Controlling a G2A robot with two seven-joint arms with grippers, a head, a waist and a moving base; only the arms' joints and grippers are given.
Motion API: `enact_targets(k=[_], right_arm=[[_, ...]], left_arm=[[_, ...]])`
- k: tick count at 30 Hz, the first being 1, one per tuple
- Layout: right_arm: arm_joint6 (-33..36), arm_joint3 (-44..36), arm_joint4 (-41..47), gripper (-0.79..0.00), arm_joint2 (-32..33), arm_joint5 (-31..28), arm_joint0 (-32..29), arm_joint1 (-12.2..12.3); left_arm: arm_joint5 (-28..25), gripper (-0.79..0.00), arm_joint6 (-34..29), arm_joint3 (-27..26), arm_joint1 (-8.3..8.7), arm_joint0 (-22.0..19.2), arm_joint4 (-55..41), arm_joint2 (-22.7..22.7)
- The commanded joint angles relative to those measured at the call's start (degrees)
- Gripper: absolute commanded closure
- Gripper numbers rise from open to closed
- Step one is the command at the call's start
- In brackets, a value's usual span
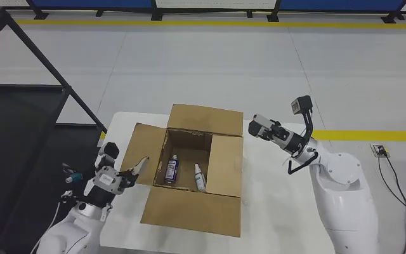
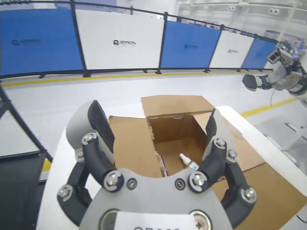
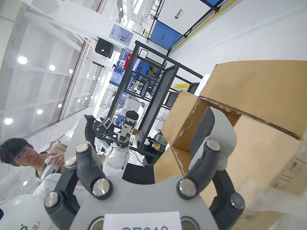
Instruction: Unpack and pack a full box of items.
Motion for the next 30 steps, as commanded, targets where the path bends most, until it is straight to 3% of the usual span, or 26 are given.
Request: enact_targets(k=[1, 4, 16, 19, 25, 30], right_arm=[[1.8, 0.4, -0.9, -0.785, 1.4, 0.0, -0.7, 0.5], [2.1, 1.5, -2.3, -0.785, 2.6, 2.1, -1.0, 1.1], [2.1, 1.5, -2.3, -0.785, 2.6, 2.1, -1.0, 1.1], [0.9, 1.1, -2.0, -0.785, 2.2, 2.1, -1.4, 1.1], [8.5, 1.8, -3.4, -0.785, 3.8, -3.3, -0.6, 2.6], [12.5, 4.0, -4.1, -0.785, 7.2, -6.8, -1.5, 4.1]], left_arm=[[-0.4, -0.785, -5.3, 2.1, -0.16, -3.7, -3.6, 3.7], [-1.1, -0.785, -13.1, 5.3, -0.38, -8.2, -11.1, 7.3], [-1.1, -0.785, -13.1, 5.3, -0.38, -8.2, -11.1, 7.3], [-2.3, -0.785, -15.2, 6.6, -0.4, -8.4, -15.3, 8.2], [-0.4, -0.785, -25.0, 14.5, -0.99, -16.4, -30.4, 13.1], [1.0, -0.785, -32.9, 25.5, -1.93, -25.1, -42.8, 18.4]])
